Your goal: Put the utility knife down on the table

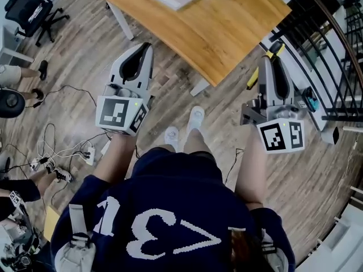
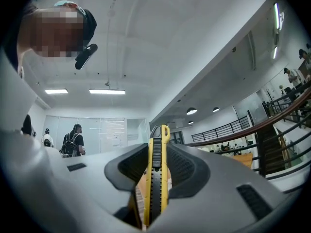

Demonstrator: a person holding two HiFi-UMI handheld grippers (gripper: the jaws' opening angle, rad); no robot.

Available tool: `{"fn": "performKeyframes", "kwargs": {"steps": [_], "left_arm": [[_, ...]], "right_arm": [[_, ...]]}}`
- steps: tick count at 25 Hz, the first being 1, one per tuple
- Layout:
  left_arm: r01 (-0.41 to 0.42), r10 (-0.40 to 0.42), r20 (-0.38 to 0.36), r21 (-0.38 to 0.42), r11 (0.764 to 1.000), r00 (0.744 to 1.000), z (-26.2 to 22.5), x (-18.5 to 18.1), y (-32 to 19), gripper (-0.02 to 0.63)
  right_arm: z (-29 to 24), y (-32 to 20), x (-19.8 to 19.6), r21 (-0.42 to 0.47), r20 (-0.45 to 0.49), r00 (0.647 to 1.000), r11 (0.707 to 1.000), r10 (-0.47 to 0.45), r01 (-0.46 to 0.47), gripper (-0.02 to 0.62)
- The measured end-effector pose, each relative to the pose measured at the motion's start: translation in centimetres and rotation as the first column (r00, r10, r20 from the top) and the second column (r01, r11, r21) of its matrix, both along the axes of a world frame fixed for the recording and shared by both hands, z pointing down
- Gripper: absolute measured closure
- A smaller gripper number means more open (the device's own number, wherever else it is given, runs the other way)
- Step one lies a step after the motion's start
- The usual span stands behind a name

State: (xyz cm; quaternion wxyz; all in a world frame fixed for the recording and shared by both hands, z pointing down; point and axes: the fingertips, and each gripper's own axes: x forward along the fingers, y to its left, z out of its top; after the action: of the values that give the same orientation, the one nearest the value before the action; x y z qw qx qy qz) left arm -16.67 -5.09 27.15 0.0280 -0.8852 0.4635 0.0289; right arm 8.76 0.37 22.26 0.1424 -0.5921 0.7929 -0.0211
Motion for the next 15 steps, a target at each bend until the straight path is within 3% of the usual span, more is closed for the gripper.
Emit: {"fn": "performKeyframes", "kwargs": {"steps": [3, 8, 15], "left_arm": [[0.029, -0.03, 0.019, 0.03, 0.999, 0.999, 0.2, 0.3, -2.0, 0.578], [0.076, -0.077, 0.01, 0.053, 0.996, 0.997, -1.3, 1.4, -6.3, 0.578], [0.14, -0.14, -0.003, 0.083, 0.987, 0.99, -3.4, 5.5, -15.3, 0.578]], "right_arm": [[0.0, -2.8, 0.4, 0.008, 0.039, 0.999, 0.999, -0.032, 0.032, 0.469], [-1.8, -8.1, 1.2, 0.051, 0.014, 0.996, 0.995, -0.09, 0.089, 0.469], [-3.6, -17.8, 5.4, 0.081, 0.017, 0.987, 0.985, -0.157, 0.155, 0.469]]}}
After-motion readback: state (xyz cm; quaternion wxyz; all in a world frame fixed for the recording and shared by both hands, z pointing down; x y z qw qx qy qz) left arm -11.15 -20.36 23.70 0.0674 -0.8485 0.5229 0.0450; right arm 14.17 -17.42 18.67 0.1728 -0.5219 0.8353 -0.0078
